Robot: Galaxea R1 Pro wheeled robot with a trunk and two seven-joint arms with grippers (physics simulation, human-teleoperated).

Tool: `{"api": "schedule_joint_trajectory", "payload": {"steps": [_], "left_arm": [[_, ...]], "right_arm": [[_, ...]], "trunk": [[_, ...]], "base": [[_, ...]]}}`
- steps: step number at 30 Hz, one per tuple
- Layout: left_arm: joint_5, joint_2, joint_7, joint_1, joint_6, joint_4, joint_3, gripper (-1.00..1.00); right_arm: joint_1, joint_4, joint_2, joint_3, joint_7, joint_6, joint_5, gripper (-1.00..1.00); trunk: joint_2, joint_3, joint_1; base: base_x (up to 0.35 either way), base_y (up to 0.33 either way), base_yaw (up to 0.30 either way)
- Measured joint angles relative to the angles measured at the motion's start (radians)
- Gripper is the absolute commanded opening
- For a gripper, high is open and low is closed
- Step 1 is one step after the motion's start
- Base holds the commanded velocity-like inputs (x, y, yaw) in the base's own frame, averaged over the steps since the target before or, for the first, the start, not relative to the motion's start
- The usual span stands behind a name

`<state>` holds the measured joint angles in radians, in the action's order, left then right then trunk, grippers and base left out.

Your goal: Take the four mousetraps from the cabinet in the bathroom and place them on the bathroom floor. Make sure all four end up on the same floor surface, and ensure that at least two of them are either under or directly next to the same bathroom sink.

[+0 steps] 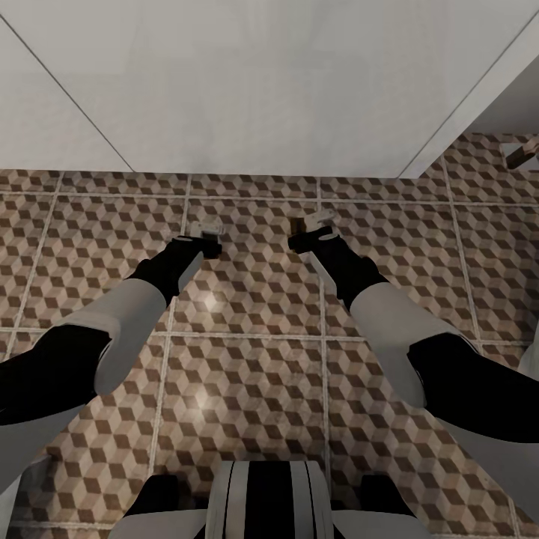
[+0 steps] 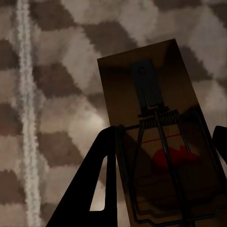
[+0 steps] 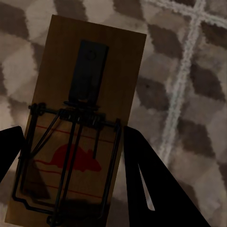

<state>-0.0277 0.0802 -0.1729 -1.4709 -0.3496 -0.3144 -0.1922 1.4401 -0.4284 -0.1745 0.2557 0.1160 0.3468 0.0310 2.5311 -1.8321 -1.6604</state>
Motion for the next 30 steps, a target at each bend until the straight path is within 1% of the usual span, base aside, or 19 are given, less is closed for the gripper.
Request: {"api": "schedule_joint_trajectory", "payload": {"steps": [30], "left_arm": [[0.000, 0.001, 0.000, 0.000, -0.005, -0.002, 0.000, -1.00]], "right_arm": [[0.000, 0.000, 0.000, 0.000, 0.000, 0.000, 0.000, -1.00]], "trunk": [[0.007, 0.000, -0.014]], "base": [[0.000, 0.000, 0.000]]}}
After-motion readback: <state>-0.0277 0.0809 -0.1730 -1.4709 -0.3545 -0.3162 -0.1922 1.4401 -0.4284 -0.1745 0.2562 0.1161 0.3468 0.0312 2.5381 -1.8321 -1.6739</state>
